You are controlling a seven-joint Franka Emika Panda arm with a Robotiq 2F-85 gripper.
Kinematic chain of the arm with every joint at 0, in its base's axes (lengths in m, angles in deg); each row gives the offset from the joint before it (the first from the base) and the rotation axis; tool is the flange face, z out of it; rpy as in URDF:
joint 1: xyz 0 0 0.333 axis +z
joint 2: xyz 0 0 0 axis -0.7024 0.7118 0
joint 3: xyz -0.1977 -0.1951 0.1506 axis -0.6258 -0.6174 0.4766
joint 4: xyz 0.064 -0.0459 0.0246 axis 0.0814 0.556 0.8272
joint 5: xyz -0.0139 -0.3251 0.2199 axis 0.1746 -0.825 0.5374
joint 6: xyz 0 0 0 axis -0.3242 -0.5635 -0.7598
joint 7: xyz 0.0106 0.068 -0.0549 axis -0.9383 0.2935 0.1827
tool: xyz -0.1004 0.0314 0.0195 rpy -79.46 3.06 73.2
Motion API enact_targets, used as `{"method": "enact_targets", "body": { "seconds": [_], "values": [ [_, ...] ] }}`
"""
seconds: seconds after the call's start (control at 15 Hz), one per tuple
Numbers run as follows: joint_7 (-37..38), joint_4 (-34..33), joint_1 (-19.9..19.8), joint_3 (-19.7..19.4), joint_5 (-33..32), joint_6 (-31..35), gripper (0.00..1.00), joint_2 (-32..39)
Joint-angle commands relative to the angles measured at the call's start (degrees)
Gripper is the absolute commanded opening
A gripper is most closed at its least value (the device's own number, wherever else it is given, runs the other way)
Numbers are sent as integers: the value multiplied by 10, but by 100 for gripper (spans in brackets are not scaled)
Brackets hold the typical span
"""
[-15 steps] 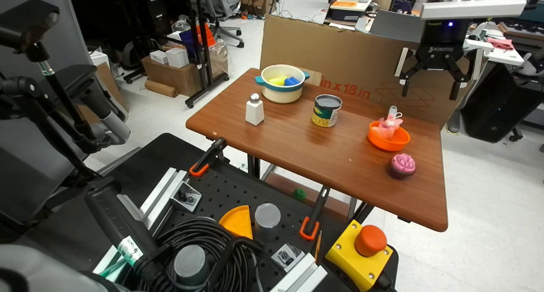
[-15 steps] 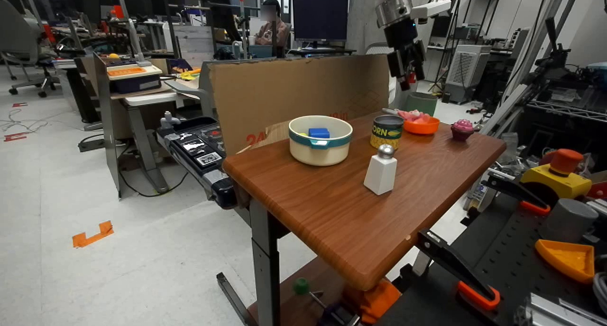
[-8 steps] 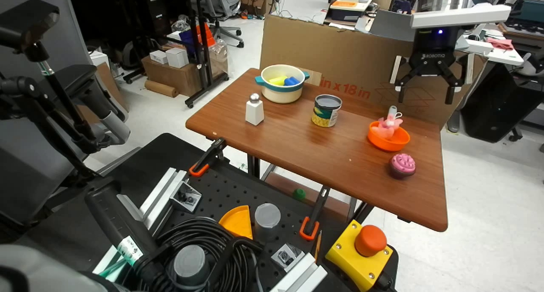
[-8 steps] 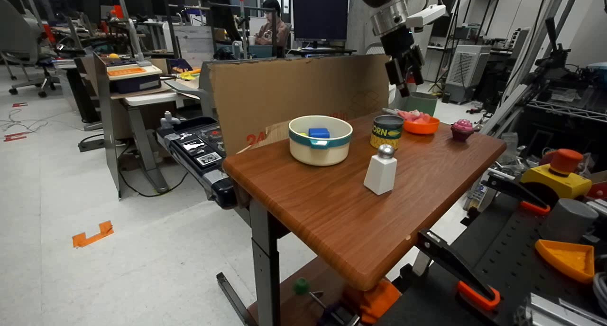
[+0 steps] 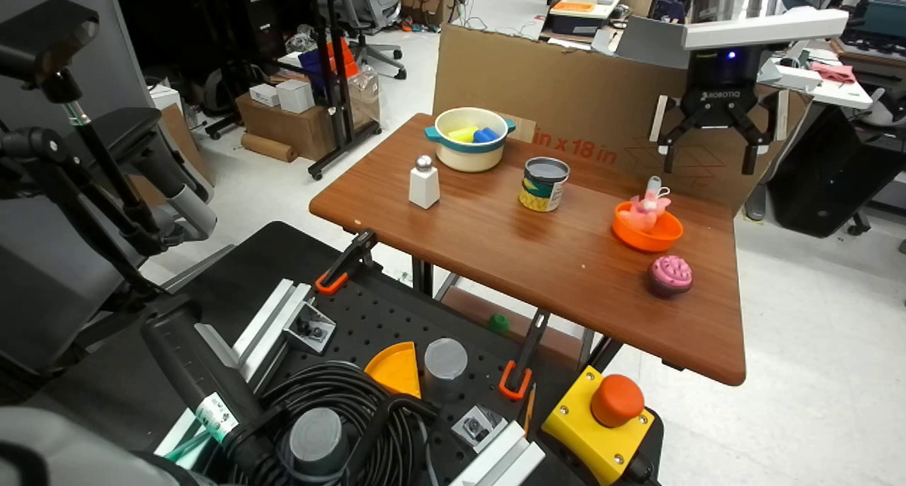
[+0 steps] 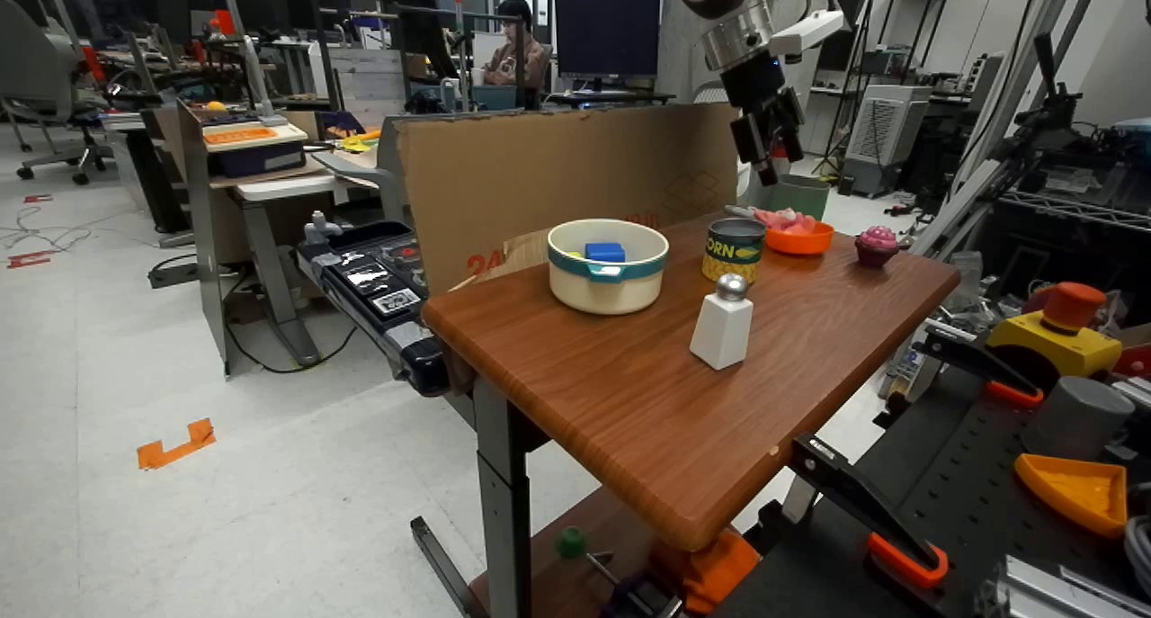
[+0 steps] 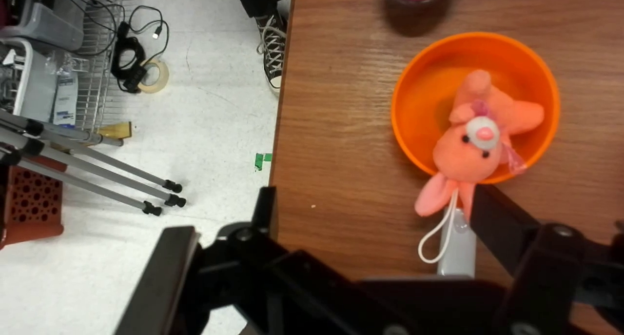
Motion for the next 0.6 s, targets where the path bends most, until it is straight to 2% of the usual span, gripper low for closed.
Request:
{"method": "enact_targets", "body": {
  "seconds": [0.0,0.53],
  "values": [
    [0,-3,-1,1,-1,-2,100,1],
    [41,-13,-4,-2,11,-9,100,7]
  ]
}}
